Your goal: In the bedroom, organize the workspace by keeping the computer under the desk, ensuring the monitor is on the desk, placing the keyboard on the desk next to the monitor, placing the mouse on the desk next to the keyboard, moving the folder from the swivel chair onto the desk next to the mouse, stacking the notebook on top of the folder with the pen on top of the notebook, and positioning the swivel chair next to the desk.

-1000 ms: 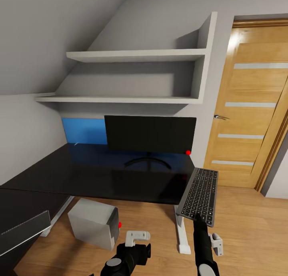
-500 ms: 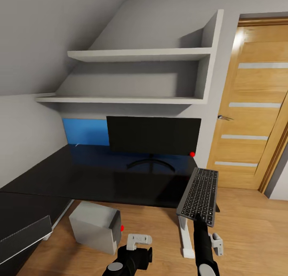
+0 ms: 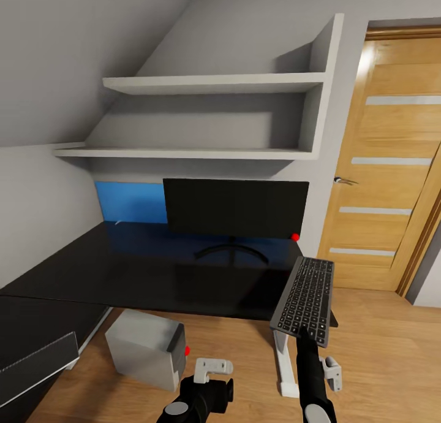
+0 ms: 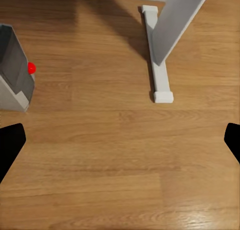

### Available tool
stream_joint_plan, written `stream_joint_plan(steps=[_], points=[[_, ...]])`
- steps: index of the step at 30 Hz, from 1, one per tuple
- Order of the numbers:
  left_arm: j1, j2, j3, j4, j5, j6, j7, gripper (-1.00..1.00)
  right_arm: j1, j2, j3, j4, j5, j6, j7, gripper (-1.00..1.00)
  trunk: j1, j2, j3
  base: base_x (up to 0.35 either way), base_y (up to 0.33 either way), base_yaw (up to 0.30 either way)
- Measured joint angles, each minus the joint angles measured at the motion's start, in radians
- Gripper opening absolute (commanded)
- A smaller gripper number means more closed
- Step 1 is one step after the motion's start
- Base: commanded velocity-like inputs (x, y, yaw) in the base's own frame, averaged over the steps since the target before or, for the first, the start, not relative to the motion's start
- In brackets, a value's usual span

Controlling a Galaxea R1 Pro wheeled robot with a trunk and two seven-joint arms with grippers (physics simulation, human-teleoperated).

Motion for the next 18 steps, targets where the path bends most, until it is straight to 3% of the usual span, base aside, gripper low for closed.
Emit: stream_joint_plan(steps=[3, 5, 11, 18], points=[[0.0, -0.003, 0.0, -0.003, 0.0, -0.001, 0.002, 1.0, 0.0, 0.0, 0.0, 0.0, 0.0, 0.0, 0.0, -1.0, 0.0, 0.0, 0.0, 0.0, 0.0, 0.0], [0.0, -0.027, 0.006, -0.004, 0.001, -0.001, 0.004, 1.0, 0.0, 0.0, -0.001, 0.001, 0.0, -0.001, 0.0, -1.0, 0.0, 0.0, 0.0, 0.0, 0.0, 0.0], [0.0, -0.028, 0.01, -0.004, 0.003, 0.0, 0.005, 1.0, 0.0, 0.0, -0.002, 0.002, 0.0, -0.001, 0.0, -1.0, 0.0, 0.0, 0.0, 0.0, 0.0, 0.0], [0.0, -0.028, 0.011, -0.002, 0.004, 0.0, 0.005, 1.0, 0.0, 0.0, -0.003, 0.002, 0.0, -0.002, 0.0, -1.0, 0.027, -0.049, -0.022, 0.0, 0.0, 0.0]])
